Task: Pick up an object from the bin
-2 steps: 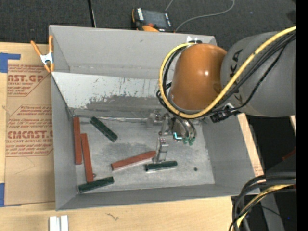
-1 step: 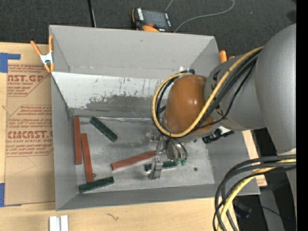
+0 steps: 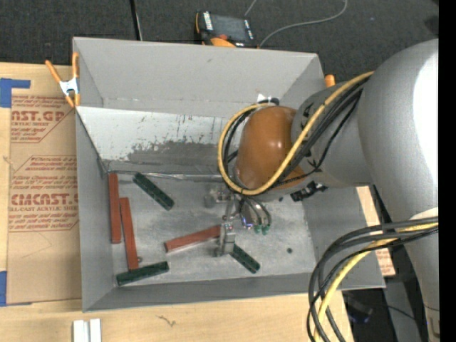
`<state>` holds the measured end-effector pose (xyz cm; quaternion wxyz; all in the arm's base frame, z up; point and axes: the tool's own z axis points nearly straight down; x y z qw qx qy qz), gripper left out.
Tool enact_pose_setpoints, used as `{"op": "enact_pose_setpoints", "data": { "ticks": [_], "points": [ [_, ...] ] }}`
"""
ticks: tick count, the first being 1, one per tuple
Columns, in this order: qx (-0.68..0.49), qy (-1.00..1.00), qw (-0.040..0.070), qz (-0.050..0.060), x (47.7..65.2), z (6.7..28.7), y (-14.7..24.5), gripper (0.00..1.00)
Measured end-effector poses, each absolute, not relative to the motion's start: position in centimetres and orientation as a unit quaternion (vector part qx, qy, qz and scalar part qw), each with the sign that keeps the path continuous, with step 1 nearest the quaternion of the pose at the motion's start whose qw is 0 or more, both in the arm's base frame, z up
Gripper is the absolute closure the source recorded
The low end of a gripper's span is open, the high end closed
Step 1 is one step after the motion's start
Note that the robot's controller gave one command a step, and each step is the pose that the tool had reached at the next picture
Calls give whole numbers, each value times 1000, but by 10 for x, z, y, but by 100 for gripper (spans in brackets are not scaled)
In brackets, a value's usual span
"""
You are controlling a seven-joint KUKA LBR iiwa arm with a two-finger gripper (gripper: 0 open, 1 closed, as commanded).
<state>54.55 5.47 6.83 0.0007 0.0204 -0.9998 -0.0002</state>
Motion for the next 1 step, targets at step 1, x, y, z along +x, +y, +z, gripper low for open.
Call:
{"op": "enact_pose_setpoints", "data": {
  "ticks": [1],
  "points": [
    [20, -1000, 0, -1, 545, 70, 55, 100]
  ]
}}
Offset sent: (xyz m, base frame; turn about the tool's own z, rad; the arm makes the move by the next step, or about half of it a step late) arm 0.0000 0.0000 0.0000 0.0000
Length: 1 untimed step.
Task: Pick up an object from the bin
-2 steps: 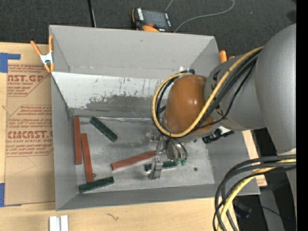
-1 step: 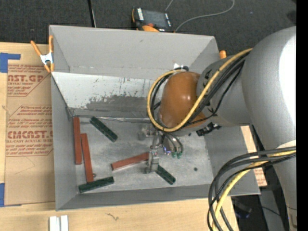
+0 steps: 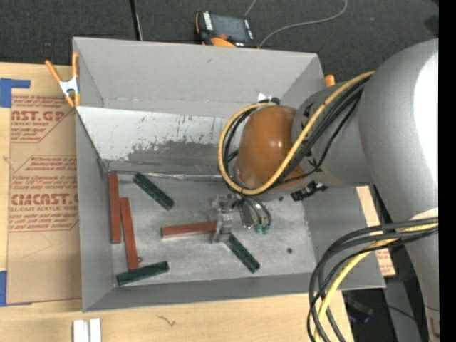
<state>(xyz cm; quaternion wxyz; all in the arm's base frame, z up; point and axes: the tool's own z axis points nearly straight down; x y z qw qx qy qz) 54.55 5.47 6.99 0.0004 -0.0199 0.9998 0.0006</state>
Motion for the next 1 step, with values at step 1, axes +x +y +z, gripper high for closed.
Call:
{"op": "enact_pose_setpoints", "data": {
  "ticks": [1],
  "points": [
    [-3, 1000, 6, 0, 584, 186, 27, 100]
  ]
}}
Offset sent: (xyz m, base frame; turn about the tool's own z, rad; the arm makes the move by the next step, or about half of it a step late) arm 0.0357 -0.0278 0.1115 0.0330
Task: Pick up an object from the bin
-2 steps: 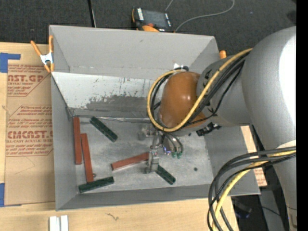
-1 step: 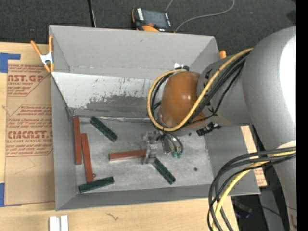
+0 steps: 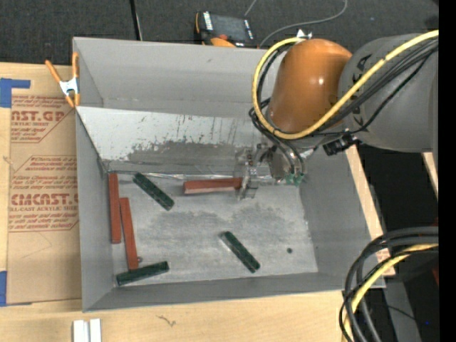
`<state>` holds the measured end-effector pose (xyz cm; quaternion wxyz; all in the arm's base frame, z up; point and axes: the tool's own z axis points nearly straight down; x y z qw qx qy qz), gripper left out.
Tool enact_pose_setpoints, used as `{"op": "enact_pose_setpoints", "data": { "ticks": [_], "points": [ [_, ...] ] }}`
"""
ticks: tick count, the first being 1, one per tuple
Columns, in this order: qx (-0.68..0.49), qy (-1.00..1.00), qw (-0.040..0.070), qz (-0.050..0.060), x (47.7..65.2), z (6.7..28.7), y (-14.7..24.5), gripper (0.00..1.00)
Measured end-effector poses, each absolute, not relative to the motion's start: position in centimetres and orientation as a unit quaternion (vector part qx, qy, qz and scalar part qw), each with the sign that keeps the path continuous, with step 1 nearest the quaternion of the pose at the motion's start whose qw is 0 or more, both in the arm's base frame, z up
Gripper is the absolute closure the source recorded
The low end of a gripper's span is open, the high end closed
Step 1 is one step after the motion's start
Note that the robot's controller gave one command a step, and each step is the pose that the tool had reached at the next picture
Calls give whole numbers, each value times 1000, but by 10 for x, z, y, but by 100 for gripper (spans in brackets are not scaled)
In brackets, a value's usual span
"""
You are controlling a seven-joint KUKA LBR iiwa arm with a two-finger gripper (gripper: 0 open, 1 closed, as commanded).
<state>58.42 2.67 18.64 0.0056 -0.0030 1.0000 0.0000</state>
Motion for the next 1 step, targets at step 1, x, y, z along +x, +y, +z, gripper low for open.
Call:
{"op": "enact_pose_setpoints", "data": {
  "ticks": [1],
  "points": [
    [-5, 1000, 5, 0, 568, 254, 22, 100]
  ]
}}
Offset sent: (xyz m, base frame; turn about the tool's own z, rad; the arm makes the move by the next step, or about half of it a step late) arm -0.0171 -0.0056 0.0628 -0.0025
